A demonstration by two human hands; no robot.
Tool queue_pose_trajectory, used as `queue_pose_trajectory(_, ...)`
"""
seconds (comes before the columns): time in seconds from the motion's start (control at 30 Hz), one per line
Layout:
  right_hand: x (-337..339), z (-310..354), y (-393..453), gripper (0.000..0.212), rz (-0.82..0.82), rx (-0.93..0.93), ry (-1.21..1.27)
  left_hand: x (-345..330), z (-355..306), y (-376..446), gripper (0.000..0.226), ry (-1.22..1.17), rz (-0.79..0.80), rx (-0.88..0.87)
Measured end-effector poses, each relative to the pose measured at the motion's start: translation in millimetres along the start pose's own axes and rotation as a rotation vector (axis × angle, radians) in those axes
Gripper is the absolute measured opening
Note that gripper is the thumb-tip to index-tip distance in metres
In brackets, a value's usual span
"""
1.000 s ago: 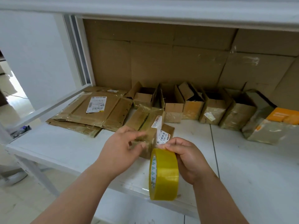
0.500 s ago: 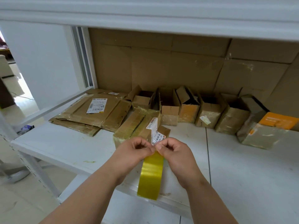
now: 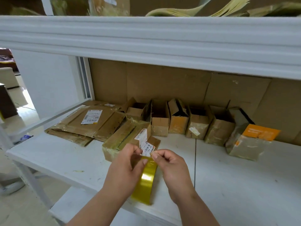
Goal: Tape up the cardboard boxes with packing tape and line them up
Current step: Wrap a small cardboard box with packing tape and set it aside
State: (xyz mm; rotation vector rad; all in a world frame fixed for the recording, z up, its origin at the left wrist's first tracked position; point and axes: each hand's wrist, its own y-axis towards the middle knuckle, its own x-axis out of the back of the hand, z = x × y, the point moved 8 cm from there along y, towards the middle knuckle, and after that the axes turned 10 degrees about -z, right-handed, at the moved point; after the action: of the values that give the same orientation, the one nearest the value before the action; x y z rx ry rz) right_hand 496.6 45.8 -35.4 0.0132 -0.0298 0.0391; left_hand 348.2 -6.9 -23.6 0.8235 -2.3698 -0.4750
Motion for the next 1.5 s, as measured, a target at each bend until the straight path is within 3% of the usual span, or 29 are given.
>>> queue_pose_trajectory(0.23, 2, 1, -5, 0.014, 0.048, -0.029, 0.018, -1, -7, -3, 0.019, 0.040, -0.011, -0.139)
queue_pose_trajectory(0.47, 0, 8, -9, 0.015, 0.028, 0.097, -0.093, 1, -7, 1, 0.017, 0.093, 0.047, -0.069)
queue_pose_trajectory(0.6, 2, 10, -9, 0.059, -0.018, 0.119, -0.217, 2, -9, 3, 0.025, 0.155, 0.035, -0.037)
queue_pose_trajectory(0.67, 8, 9, -9, 0.070, -0.064, 0.111, -0.245, 3, -6, 2, 0.022, 0.180, 0.018, 0.015)
queue_pose_trajectory(0.8, 11, -8, -18, 0.057, 0.011, 0.006, -0.296, 7, 2, -1, 0.019, 0.127, -0.034, 0.187)
queue_pose_trajectory(0.9, 7, -20, -26, 0.047, 0.126, -0.026, -0.299, 3, 1, -8, 0.020, -0.094, -0.053, 0.355)
queue_pose_trajectory(1.03, 34, -8, -20, 0.023, -0.004, 0.093, -0.302, -16, -7, -18, 0.023, -0.414, -0.030, 0.508)
queue_pose_trajectory(1.13, 58, 2, -19, 0.018, -0.112, 0.211, -0.436, -30, -11, -18, 0.026, -0.542, -0.011, 0.541)
queue_pose_trajectory(1.3, 71, -1, -19, 0.031, -0.125, 0.401, -0.989, -30, -8, -16, 0.030, -0.250, 0.000, 0.378)
queue_pose_trajectory(1.4, 62, -22, -22, 0.025, -0.029, 0.346, -1.161, -4, 0, -16, 0.021, -0.059, -0.129, 0.331)
queue_pose_trajectory(1.5, 55, -21, -22, 0.031, -0.082, 0.346, -1.189, 30, 18, -12, 0.018, 0.045, -0.300, 0.315)
